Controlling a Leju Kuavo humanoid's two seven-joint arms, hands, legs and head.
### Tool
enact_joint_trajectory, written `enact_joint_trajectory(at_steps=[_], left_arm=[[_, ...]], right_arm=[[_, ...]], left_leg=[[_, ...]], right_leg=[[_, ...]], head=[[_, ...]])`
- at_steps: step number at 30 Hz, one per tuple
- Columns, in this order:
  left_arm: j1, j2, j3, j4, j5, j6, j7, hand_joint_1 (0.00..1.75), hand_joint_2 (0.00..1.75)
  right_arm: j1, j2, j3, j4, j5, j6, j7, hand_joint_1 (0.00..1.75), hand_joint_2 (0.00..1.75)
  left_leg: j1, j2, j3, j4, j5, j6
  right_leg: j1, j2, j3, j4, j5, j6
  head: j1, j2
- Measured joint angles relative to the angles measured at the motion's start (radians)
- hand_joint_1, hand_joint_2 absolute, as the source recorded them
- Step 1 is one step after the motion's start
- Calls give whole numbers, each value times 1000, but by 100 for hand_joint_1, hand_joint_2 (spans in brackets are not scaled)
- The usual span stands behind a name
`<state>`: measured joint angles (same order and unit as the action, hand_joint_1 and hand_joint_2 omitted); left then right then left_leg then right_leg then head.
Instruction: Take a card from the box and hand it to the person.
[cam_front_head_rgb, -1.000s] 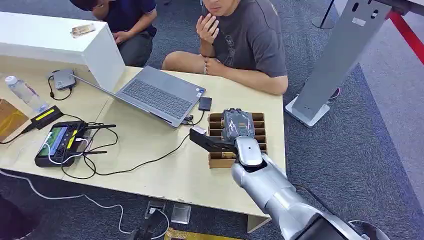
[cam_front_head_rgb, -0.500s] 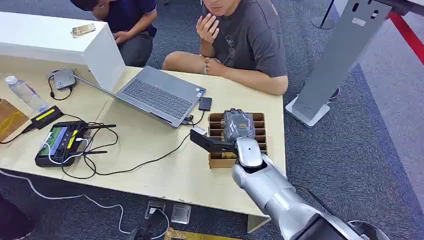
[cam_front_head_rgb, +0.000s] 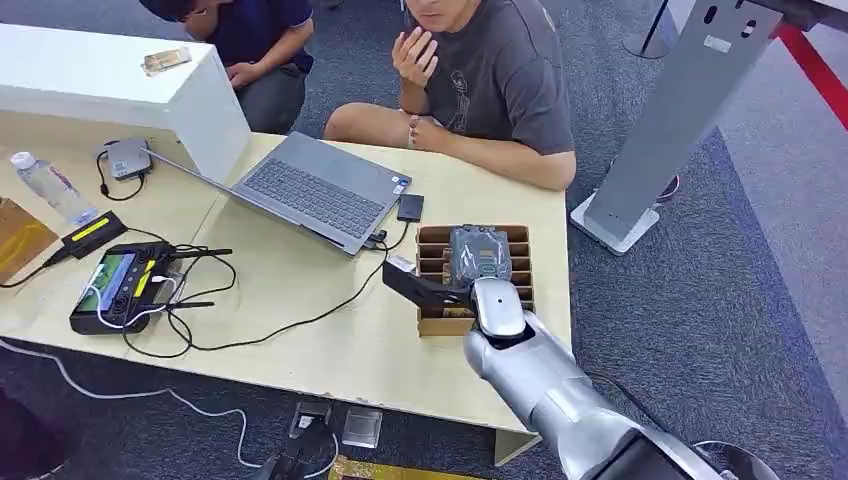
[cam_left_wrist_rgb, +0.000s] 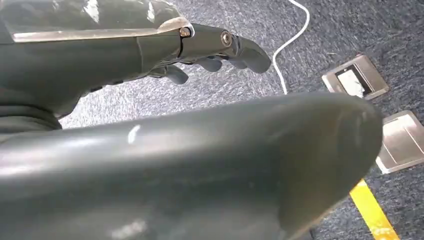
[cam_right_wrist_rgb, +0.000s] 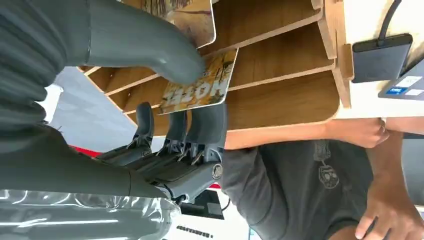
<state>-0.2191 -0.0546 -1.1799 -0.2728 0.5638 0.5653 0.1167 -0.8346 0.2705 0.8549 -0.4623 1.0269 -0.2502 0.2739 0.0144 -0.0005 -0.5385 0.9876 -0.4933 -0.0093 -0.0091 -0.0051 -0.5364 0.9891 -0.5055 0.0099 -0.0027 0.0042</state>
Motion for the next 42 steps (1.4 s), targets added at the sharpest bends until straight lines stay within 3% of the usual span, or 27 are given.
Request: enact_joint_trajectory(at_steps=[10,20,29,30,33,42], left_arm=[[0,-1,0,0,0,0,0,0,0],[0,-1,0,0,-11,0,0,0,0],[0,-2,0,0,-15,1,2,0,0],[0,-2,0,0,-12,1,2,0,0],[1,-2,0,0,-6,2,0,0,0],[8,-2,4,0,3,12,-2,0,0]], right_arm=[[0,0,0,3,0,0,0,112,175],[0,0,0,3,9,-11,-2,141,175],[-1,0,-5,-1,8,-95,-31,134,175],[-1,0,-6,-7,4,-108,-37,140,175],[-1,0,-16,-37,-20,-142,-56,131,175],[24,-10,-79,-203,-226,-143,-145,127,175]], left_leg=[[0,0,0,0,0,0],[0,0,0,0,0,0],[0,0,-1,0,0,0],[0,0,-2,0,0,0],[0,0,-3,0,0,0],[0,0,-3,0,0,0]], right_leg=[[0,0,0,0,0,0],[0,0,0,0,0,0],[0,0,-1,0,0,0],[0,0,-1,0,0,0],[0,0,-2,0,0,0],[0,0,-3,0,0,0]], head=[[0,0],[0,0],[0,0],[0,0],[-1,0],[0,0]])
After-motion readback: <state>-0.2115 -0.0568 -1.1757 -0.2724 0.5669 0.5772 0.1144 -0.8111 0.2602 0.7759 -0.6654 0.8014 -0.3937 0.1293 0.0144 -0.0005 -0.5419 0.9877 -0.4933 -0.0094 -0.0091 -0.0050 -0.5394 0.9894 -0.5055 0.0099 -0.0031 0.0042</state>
